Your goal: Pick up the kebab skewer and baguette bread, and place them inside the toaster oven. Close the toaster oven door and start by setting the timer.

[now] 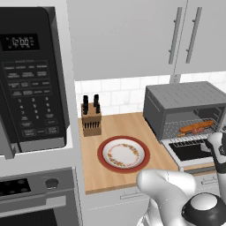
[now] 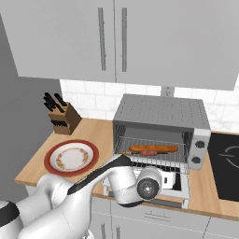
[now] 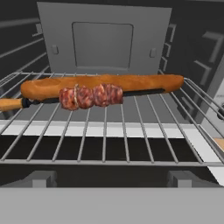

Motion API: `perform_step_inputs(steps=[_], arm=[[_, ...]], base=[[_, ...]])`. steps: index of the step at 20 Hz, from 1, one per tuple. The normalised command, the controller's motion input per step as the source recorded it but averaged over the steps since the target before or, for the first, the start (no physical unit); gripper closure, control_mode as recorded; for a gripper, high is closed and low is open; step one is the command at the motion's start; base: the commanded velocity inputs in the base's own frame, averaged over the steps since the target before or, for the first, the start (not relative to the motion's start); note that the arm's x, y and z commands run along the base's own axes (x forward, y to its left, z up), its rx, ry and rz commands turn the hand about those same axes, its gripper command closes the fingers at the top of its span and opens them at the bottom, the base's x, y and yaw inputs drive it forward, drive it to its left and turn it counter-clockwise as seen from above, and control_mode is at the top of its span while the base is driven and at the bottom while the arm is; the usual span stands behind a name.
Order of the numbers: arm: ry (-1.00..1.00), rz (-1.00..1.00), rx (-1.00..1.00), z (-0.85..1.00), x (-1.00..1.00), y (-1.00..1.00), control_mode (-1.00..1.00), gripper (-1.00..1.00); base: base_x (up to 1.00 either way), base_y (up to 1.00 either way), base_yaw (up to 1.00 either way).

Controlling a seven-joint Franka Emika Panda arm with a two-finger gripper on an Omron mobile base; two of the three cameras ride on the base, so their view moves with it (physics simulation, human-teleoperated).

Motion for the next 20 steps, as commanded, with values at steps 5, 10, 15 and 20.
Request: perform_step_inputs(steps=[5,10,15,20], arm=[[-0.01,0.00,0.00,0.00,0.15,0.00,-1.00,-1.00],[0.00,0.00,0.00,0.00,0.03,0.00,-1.00,-1.00],[0.00,0.00,0.00,-0.03,0.00,0.00,-1.00,-1.00],[0.00,0.00,0.00,-0.01,0.01,0.00,-1.00,-1.00]], base=[[0.00,0.00,0.00],[0.00,0.00,0.00],[0.00,0.00,0.00],[0.00,0.00,0.00]])
